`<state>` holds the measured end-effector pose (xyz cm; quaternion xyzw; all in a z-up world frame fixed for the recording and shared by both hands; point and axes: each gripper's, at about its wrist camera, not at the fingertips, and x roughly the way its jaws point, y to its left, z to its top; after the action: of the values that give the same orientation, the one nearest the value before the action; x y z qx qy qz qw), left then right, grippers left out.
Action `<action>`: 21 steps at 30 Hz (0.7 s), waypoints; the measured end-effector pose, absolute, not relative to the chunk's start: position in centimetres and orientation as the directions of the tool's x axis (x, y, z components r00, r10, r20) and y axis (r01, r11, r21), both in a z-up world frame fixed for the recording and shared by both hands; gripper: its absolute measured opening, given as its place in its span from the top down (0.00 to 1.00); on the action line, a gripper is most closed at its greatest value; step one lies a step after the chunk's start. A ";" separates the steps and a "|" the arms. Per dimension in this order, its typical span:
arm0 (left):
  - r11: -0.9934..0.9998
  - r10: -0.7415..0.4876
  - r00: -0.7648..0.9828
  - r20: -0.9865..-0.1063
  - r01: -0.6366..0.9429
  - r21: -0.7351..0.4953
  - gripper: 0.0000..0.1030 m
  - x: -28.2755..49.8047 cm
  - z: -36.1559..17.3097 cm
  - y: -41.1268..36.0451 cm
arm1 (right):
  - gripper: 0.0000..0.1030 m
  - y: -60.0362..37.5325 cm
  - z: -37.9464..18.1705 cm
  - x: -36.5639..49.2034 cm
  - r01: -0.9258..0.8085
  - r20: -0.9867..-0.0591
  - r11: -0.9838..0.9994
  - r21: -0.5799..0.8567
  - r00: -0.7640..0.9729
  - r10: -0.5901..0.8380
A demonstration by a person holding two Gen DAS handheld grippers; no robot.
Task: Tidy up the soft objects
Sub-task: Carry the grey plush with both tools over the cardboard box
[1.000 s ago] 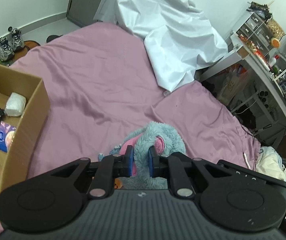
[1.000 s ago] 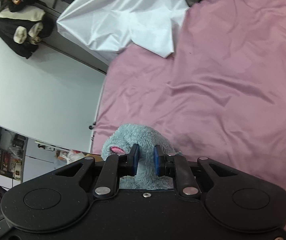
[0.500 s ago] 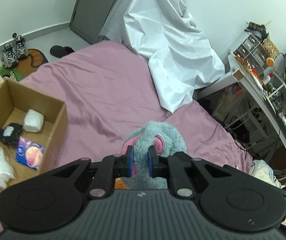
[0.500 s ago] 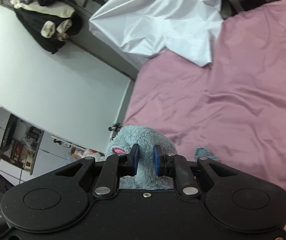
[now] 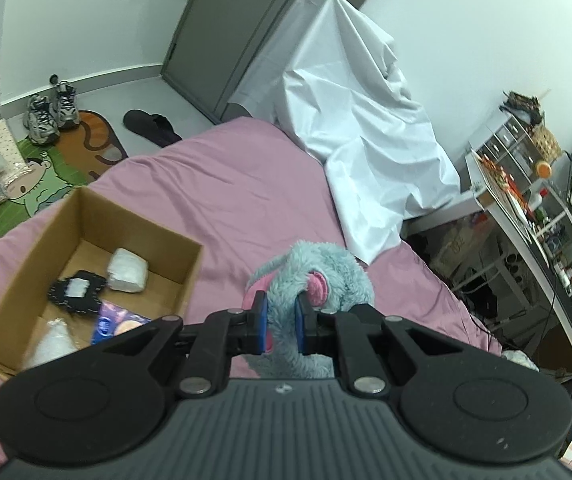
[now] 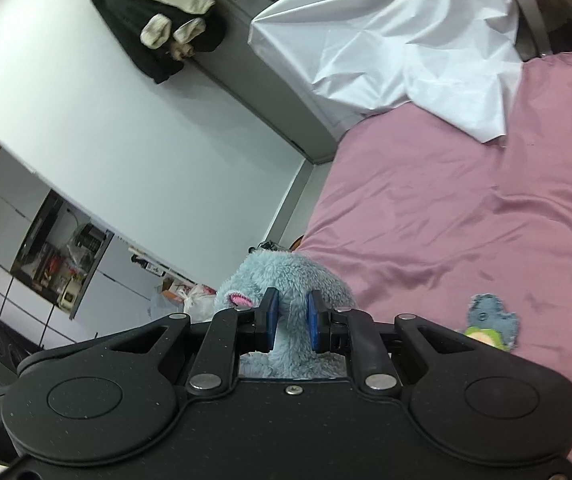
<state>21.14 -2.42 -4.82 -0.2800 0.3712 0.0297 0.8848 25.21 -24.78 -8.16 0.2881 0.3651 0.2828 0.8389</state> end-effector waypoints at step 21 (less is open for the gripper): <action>0.774 -0.128 0.703 -0.700 -0.371 -0.513 0.89 18.6 -8.2 6.9 | 0.78 -15.8 -10.2 23.5 -0.351 -0.529 0.699 0.623 0.469 0.707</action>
<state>18.61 6.87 -8.22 -0.3287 0.3792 0.0705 0.8621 23.46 -15.78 -10.22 0.2204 0.4043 0.3193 0.8282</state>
